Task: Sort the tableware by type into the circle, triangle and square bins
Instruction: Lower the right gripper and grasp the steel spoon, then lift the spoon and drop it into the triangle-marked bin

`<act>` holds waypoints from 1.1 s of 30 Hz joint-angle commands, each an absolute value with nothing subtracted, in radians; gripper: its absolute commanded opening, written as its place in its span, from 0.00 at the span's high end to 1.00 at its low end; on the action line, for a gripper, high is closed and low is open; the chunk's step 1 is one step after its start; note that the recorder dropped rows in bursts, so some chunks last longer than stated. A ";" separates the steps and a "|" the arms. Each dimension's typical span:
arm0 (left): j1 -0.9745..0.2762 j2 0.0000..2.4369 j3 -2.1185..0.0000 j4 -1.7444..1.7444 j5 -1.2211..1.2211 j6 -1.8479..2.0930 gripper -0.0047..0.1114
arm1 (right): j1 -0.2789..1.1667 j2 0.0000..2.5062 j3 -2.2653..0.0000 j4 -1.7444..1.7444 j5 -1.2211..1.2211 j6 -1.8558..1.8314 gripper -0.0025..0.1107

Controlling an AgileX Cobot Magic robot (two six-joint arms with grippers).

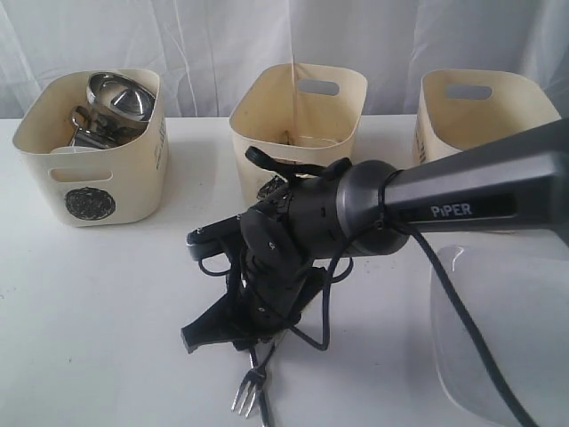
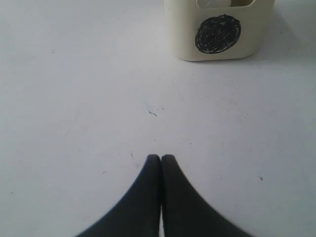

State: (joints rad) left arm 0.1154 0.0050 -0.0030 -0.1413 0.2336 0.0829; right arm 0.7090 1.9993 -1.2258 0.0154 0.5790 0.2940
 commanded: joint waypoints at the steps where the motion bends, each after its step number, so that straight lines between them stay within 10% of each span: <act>1: 0.116 0.000 0.000 -0.148 0.231 0.083 0.96 | 0.718 2.034 -1.226 0.024 0.556 0.295 0.76; 7: 0.116 0.000 0.000 -0.148 0.231 0.083 0.96 | 0.718 2.057 -1.226 0.055 0.521 0.295 0.98; 33: 0.116 0.000 0.000 -0.148 0.231 0.083 0.96 | 0.718 1.752 -1.226 0.207 0.133 0.265 0.98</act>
